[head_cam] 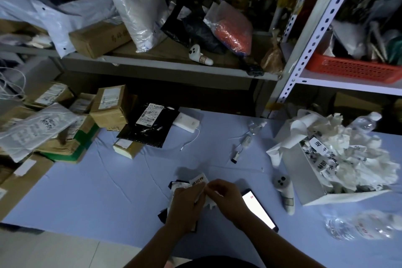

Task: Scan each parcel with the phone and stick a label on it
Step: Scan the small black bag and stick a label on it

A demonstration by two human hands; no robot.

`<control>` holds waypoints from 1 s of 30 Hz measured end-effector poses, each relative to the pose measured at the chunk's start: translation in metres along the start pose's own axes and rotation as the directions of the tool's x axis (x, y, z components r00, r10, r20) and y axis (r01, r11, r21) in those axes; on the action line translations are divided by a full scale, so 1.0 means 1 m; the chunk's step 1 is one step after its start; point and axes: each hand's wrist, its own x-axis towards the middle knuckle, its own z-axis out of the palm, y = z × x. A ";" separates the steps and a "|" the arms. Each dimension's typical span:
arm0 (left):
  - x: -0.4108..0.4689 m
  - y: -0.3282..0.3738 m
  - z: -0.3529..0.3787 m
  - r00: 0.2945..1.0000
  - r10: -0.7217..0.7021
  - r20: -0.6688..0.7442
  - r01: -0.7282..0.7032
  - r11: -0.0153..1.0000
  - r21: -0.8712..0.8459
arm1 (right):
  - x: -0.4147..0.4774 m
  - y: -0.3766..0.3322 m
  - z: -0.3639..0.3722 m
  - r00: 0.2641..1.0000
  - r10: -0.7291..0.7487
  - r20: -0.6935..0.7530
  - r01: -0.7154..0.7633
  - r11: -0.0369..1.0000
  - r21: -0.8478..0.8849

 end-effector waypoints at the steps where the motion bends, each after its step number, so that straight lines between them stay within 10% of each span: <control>1: 0.000 -0.001 -0.001 1.000 -0.012 0.010 0.012 0.999 -0.030 | 0.001 0.000 -0.001 1.000 -0.022 0.011 0.023 0.999 -0.044; 14: 0.001 -0.005 -0.005 0.985 -0.155 0.069 0.158 0.987 -0.029 | 0.008 0.008 -0.003 0.997 -0.064 0.053 0.073 0.980 -0.187; 30: 0.008 0.009 -0.018 0.895 -0.306 -0.324 0.292 0.952 -0.090 | 0.012 0.025 -0.006 0.962 0.163 -0.221 -0.232 0.911 -0.342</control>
